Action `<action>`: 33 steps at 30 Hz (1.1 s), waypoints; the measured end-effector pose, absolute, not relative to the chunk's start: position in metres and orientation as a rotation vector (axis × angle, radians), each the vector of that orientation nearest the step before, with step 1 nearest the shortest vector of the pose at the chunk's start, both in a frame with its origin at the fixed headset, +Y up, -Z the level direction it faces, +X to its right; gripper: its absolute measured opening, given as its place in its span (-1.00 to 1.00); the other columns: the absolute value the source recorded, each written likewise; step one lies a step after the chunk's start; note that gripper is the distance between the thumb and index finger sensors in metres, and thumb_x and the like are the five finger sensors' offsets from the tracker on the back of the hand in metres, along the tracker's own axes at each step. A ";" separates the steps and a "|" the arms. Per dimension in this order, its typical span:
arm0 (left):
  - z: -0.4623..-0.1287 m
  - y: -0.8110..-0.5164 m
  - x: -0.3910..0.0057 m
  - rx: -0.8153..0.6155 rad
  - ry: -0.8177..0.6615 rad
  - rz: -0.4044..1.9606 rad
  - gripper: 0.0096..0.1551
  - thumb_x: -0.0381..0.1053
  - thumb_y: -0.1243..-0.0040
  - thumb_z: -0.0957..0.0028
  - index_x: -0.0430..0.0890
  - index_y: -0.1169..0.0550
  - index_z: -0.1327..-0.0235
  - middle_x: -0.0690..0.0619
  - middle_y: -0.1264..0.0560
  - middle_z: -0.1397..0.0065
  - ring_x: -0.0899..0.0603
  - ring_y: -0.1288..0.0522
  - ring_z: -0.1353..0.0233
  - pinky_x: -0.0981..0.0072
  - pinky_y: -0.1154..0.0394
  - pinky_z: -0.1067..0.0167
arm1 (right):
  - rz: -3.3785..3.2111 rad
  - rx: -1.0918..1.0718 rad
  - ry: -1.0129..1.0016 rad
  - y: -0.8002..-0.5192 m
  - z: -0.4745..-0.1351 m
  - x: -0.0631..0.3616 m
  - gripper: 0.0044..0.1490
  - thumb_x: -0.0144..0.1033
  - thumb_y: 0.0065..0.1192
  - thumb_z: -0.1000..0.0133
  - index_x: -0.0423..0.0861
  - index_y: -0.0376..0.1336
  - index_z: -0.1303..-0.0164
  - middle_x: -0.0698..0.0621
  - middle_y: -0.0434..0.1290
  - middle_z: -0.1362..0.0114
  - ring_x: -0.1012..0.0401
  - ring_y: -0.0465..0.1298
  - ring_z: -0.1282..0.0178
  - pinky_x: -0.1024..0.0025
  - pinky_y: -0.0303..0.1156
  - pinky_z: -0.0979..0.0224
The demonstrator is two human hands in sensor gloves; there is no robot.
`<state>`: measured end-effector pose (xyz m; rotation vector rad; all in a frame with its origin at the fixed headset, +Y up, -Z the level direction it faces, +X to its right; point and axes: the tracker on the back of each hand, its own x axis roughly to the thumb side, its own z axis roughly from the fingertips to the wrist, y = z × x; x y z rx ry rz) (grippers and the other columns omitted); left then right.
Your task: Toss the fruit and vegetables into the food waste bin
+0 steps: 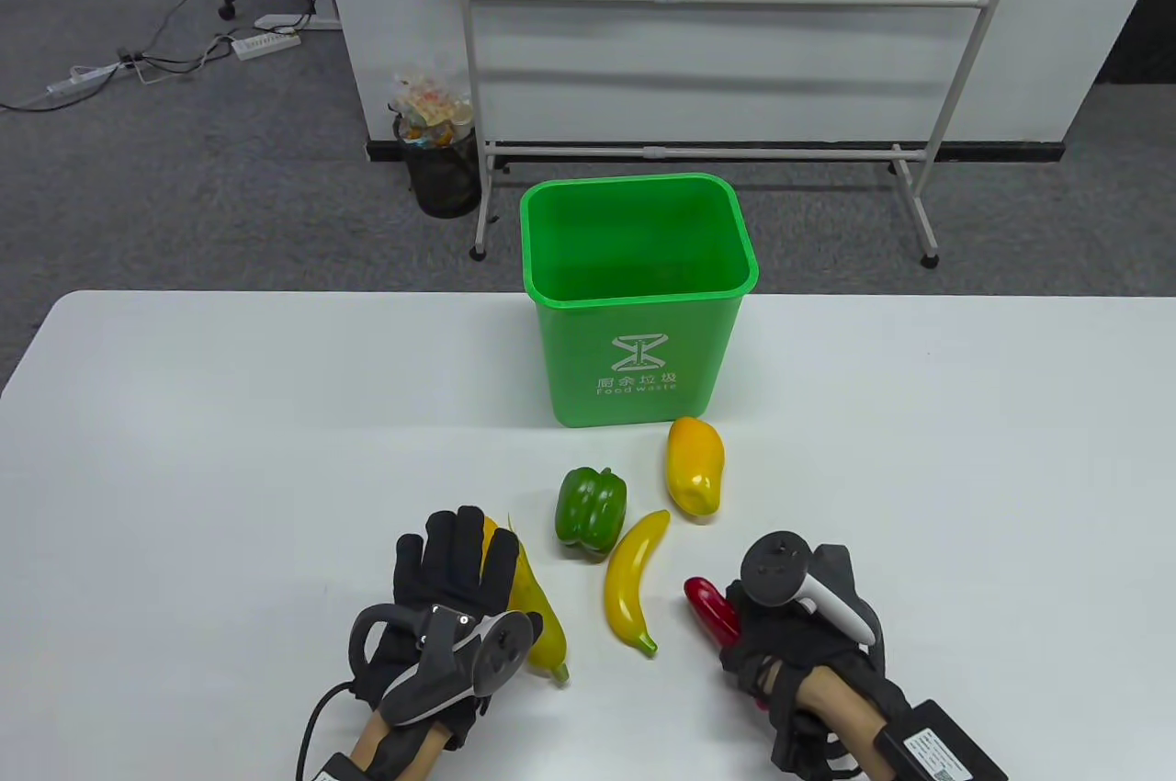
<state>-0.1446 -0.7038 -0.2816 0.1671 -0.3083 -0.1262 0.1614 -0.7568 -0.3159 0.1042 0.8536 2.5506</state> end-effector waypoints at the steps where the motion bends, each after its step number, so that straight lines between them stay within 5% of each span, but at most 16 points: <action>1: -0.282 -0.704 -0.144 0.164 -0.309 -0.129 0.04 0.43 0.12 0.18 -0.08 -0.15 -0.53 -0.33 0.12 -0.65 -0.54 0.01 -0.59 -0.53 0.01 -0.40 | 2.503 0.133 0.896 -0.756 -0.309 0.161 0.07 -0.28 0.36 0.04 -0.18 -0.13 -0.57 -0.20 0.07 -0.58 -0.18 0.39 -0.41 -0.21 0.30 -0.40; 6: -0.282 -0.705 -0.146 0.160 -0.303 -0.131 0.04 0.43 0.12 0.18 -0.09 -0.15 -0.53 -0.33 0.12 -0.65 -0.54 0.02 -0.59 -0.53 0.01 -0.40 | 2.194 0.386 0.953 -0.752 -0.280 0.148 0.05 -0.35 0.37 0.06 -0.17 -0.12 -0.56 -0.19 0.07 -0.59 -0.20 0.38 -0.47 -0.25 0.29 -0.42; 9: -0.283 -0.705 -0.147 0.156 -0.295 -0.124 0.04 0.43 0.12 0.18 -0.09 -0.15 -0.53 -0.33 0.12 -0.65 -0.54 0.02 -0.59 -0.53 0.00 -0.40 | 1.946 0.497 0.906 -0.726 -0.280 0.130 0.06 -0.35 0.38 0.06 -0.18 -0.11 -0.56 -0.20 0.08 -0.58 -0.20 0.39 -0.46 -0.25 0.30 -0.40; 14: -0.283 -0.706 -0.148 0.148 -0.286 -0.119 0.04 0.43 0.12 0.18 -0.09 -0.15 -0.53 -0.33 0.11 -0.65 -0.54 0.01 -0.59 -0.53 0.00 -0.40 | 1.545 0.607 0.446 -0.588 -0.339 0.109 0.06 -0.30 0.37 0.03 -0.15 -0.13 -0.58 -0.17 0.07 -0.61 -0.17 0.40 -0.48 -0.22 0.31 -0.44; 18: -0.284 -0.707 -0.148 0.135 -0.285 -0.124 0.04 0.43 0.12 0.18 -0.08 -0.15 -0.53 -0.33 0.11 -0.65 -0.54 0.01 -0.59 -0.53 0.00 -0.40 | 1.510 0.119 0.172 -0.495 -0.425 0.119 0.22 -0.03 0.30 0.02 -0.14 -0.32 -0.58 -0.20 -0.11 -0.65 -0.19 0.25 -0.60 -0.29 0.18 -0.51; 21: -0.283 -0.703 -0.150 0.135 -0.283 -0.102 0.04 0.43 0.12 0.18 -0.09 -0.15 -0.53 -0.33 0.12 -0.65 -0.54 0.04 -0.60 -0.53 0.01 -0.41 | 1.692 0.070 0.278 -0.495 -0.434 0.130 0.30 0.18 0.13 -0.08 -0.18 -0.52 -0.54 -0.24 -0.33 -0.66 -0.23 0.08 -0.68 -0.31 0.08 -0.56; 23: -0.283 -0.700 -0.151 0.154 -0.289 -0.100 0.04 0.43 0.12 0.18 -0.09 -0.15 -0.54 -0.33 0.12 -0.65 -0.54 0.04 -0.60 -0.53 0.01 -0.41 | 1.735 0.057 0.186 -0.512 -0.427 0.136 0.25 0.14 0.16 -0.05 -0.20 -0.42 -0.57 -0.26 -0.22 -0.66 -0.24 0.16 -0.64 -0.33 0.13 -0.51; 33: -0.284 -0.703 -0.151 0.138 -0.292 -0.108 0.04 0.43 0.12 0.17 -0.09 -0.15 -0.54 -0.33 0.12 -0.65 -0.54 0.02 -0.59 -0.53 0.01 -0.40 | 1.628 0.082 0.351 -0.618 -0.387 0.192 0.12 0.09 0.09 -0.10 -0.21 -0.30 -0.60 -0.30 -0.12 -0.64 -0.25 0.23 -0.59 -0.32 0.18 -0.47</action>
